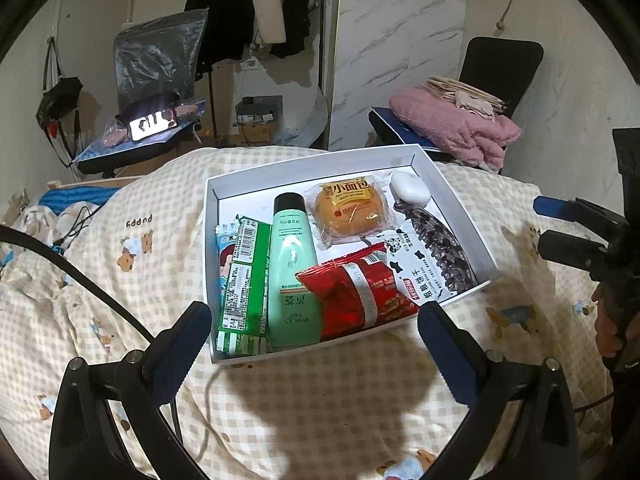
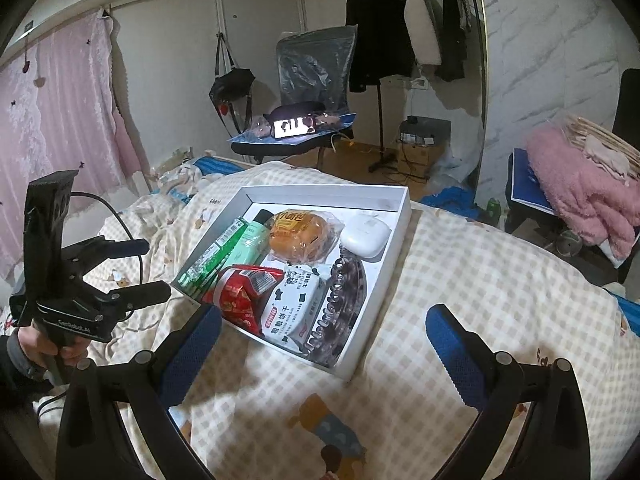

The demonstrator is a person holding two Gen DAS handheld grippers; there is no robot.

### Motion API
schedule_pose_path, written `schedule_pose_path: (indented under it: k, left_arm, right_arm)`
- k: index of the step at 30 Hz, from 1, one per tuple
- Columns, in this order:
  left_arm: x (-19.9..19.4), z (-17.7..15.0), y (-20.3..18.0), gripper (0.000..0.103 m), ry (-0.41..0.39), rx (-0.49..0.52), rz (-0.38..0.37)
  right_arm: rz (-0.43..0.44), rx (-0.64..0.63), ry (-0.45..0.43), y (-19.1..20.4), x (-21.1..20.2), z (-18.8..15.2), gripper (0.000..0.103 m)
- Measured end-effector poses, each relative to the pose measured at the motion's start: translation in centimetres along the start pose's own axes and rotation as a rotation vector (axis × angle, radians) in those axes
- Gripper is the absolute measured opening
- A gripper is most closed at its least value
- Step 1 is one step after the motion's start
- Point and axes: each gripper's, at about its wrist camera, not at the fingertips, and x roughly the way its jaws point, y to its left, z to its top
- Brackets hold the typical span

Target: Organize objects

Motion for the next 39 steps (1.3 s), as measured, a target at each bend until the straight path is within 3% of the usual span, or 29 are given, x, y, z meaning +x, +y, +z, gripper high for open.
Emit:
schedule_pose_path:
  k: [26, 34, 39]
  left_arm:
    - [0.54, -0.19, -0.1, 0.103, 0.028, 0.009, 0.01]
    - [-0.09, 0.03, 0.16, 0.103, -0.021, 0.003, 0.062]
    - [-0.03, 0.04, 0.2, 0.103, -0.019, -0.008, 0.041]
  right_arm:
    - [0.012, 0.02, 0.016, -0.14, 0.47, -0.27, 0.103]
    - [0.01, 0.017, 0.022, -0.08, 0.62, -0.42, 0.103]
    - [0.013, 0.016, 0.028, -0.05, 0.8, -0.57, 0.103]
